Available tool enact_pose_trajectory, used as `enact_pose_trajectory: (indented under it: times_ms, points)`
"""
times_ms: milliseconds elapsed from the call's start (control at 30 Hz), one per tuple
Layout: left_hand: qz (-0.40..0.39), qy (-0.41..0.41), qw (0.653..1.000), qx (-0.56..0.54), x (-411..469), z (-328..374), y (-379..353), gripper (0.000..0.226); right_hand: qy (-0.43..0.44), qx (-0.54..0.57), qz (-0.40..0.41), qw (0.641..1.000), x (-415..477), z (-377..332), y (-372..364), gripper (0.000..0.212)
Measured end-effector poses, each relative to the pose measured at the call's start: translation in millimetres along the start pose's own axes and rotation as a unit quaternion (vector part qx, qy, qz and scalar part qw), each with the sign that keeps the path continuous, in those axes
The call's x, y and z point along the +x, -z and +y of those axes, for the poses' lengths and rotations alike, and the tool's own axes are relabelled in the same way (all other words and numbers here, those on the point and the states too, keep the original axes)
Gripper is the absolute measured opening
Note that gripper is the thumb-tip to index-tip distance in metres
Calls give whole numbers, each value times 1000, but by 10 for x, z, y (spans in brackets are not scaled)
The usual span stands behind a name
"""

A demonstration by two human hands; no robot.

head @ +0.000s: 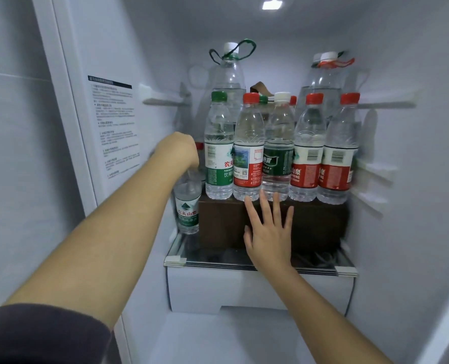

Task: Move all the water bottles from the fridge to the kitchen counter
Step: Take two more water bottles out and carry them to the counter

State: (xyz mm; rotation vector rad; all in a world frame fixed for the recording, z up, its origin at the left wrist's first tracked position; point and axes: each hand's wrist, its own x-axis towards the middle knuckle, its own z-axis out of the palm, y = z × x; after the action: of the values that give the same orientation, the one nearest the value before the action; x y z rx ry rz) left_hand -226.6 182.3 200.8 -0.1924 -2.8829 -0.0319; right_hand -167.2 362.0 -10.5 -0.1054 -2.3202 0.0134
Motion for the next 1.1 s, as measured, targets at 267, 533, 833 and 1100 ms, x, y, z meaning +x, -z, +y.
enact_pose_trajectory:
  times_ms: [267,533,833,1100]
  points:
    - [107,25,991,-70,-510,-61,225,20,3,19,-20,1000,-11,-12,39,71]
    - [202,-105,961,-155,-887,47,574,28,-96,543,-66,831,41,-389,588,56]
    - [87,-308,898,-301,-948,640,183,21,-165,620,-103,760,-48,-11,886,62]
    - [178,-177,940,-231,-418,176,-391,22,-309,509,29,802,-243,387,602,57]
